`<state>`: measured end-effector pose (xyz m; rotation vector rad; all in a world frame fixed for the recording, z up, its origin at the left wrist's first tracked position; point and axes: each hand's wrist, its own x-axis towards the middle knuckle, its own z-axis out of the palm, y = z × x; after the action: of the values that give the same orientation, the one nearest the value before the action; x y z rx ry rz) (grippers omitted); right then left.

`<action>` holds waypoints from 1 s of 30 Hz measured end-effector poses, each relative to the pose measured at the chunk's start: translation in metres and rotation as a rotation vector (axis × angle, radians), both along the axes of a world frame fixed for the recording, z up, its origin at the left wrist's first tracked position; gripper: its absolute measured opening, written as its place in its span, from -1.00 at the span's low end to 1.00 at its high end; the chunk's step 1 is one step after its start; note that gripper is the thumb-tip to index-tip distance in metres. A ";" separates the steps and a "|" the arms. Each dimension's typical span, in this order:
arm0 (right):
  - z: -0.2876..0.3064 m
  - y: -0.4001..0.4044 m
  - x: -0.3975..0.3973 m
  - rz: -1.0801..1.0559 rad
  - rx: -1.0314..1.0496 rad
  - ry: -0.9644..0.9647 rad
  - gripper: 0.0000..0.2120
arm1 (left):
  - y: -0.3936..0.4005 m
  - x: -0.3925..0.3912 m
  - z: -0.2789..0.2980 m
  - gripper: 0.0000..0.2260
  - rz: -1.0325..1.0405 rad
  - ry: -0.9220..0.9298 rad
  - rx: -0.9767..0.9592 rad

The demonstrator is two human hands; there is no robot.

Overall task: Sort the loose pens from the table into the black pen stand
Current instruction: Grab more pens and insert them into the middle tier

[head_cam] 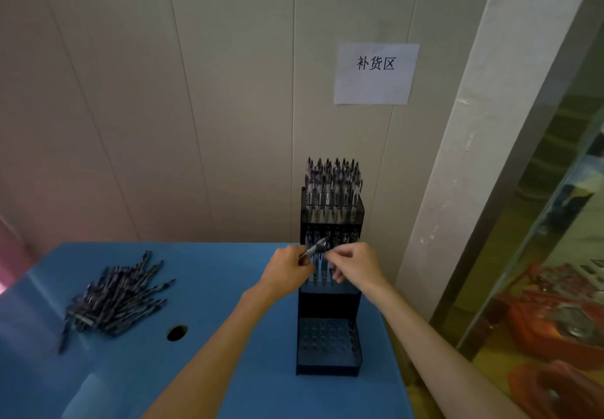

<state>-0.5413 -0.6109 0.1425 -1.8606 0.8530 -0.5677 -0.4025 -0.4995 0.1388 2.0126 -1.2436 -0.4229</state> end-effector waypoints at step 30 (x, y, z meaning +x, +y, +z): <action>0.011 -0.030 -0.019 -0.145 -0.479 -0.108 -0.92 | 0.023 0.015 0.006 -0.76 0.044 -0.593 0.040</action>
<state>-0.5604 -0.6407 0.1539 -2.1797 0.8334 -1.0261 -0.3873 -0.4769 0.1444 2.2793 -1.5346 0.1957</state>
